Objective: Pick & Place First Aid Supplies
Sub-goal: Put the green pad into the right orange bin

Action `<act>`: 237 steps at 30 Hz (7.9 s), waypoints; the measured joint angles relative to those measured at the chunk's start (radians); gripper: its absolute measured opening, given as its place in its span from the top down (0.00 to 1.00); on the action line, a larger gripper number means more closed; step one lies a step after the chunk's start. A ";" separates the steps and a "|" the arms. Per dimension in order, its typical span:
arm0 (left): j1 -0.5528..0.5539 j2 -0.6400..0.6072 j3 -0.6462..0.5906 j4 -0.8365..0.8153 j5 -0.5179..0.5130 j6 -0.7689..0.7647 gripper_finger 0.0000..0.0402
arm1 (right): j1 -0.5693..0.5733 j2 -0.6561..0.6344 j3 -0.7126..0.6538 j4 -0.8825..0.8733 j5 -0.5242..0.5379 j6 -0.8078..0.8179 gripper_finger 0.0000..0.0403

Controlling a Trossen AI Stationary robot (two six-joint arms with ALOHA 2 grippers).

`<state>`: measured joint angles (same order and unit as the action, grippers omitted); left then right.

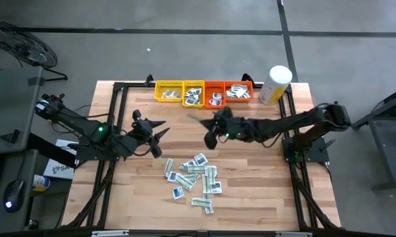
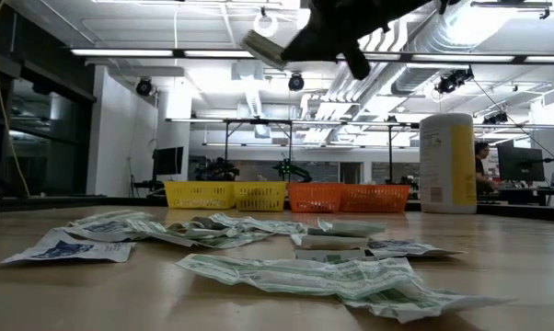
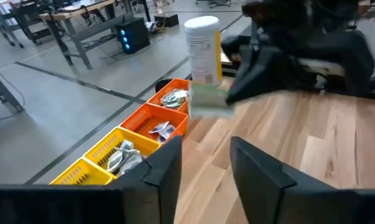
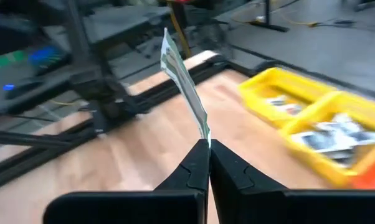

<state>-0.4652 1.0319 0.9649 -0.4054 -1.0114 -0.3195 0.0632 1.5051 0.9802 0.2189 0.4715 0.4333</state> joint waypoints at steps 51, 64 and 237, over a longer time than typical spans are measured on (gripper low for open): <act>0.001 -0.061 -0.003 -0.157 -0.130 -0.392 0.64 | -0.849 0.087 0.000 -0.483 -0.332 -1.158 0.90; 0.002 0.005 -0.051 -0.160 -0.094 -0.567 0.64 | -0.822 0.039 0.000 -0.490 -0.244 -1.002 0.62; 0.402 0.086 -0.427 1.608 0.637 0.309 1.00 | -0.168 0.010 0.000 0.437 -0.495 -0.058 0.46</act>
<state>-0.0635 1.1179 0.5377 1.2022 -0.3748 -0.0109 -0.1047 1.5150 0.9806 0.6555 -0.0233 0.3751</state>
